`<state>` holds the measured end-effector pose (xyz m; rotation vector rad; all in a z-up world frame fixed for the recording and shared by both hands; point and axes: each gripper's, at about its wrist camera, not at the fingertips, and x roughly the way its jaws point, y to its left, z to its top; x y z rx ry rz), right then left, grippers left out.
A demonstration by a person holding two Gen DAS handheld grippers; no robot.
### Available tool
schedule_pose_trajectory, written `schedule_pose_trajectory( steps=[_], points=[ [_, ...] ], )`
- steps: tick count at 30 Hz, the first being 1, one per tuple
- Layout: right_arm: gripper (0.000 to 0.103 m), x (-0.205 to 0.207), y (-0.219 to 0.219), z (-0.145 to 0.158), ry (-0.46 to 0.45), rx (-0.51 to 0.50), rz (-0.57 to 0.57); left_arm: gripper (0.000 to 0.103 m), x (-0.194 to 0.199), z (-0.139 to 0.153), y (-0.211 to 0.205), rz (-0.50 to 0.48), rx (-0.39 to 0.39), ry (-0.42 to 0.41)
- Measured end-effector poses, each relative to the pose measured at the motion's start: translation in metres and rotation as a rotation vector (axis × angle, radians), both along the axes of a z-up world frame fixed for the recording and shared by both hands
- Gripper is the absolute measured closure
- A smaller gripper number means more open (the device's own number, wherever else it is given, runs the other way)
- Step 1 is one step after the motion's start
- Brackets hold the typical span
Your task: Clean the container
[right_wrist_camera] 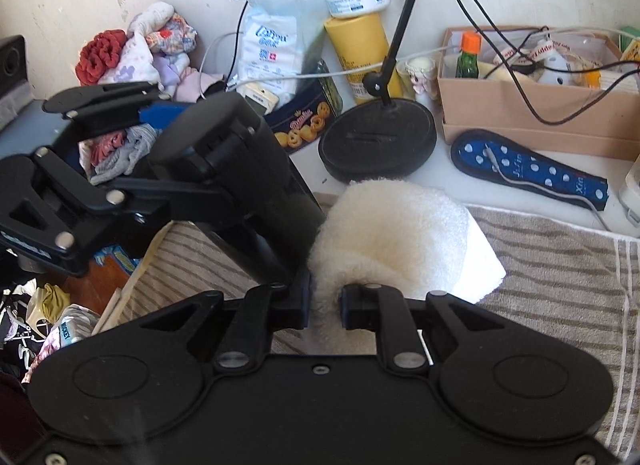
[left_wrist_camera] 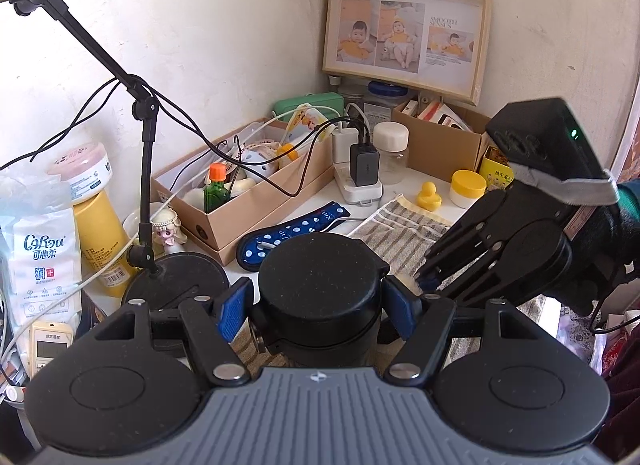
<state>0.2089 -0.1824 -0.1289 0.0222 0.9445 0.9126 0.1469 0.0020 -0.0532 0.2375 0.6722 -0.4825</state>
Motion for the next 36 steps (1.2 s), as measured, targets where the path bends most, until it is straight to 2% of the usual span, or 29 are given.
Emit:
schedule_pose_trajectory(
  steps=[11, 14, 19, 29, 30, 33, 36],
  points=[
    [0.09, 0.013, 0.008, -0.059, 0.11, -0.084, 0.001, 0.034, -0.001, -0.004, -0.004, 0.002, -0.004, 0.013],
    [0.09, 0.015, 0.005, -0.066, 0.132, -0.071, -0.004, 0.034, -0.002, -0.005, -0.005, 0.004, -0.002, 0.016],
    [0.089, 0.008, -0.001, -0.048, 0.11, 0.001, 0.041, 0.034, -0.001, -0.004, -0.006, 0.004, 0.002, 0.018],
    [0.089, -0.003, -0.03, 0.022, 0.031, 0.25, 0.042, 0.034, 0.001, -0.002, -0.002, 0.026, -0.004, 0.053],
    [0.089, -0.002, -0.03, 0.027, 0.013, 0.242, 0.045, 0.034, 0.002, -0.002, -0.002, 0.025, -0.004, 0.058],
    [0.089, 0.001, -0.031, 0.029, -0.011, 0.258, 0.05, 0.034, 0.002, -0.002, -0.004, 0.027, 0.007, 0.064],
    [0.089, 0.006, -0.031, 0.017, 0.03, 0.277, 0.03, 0.034, 0.004, -0.001, -0.005, 0.035, 0.011, 0.075]
  ],
)
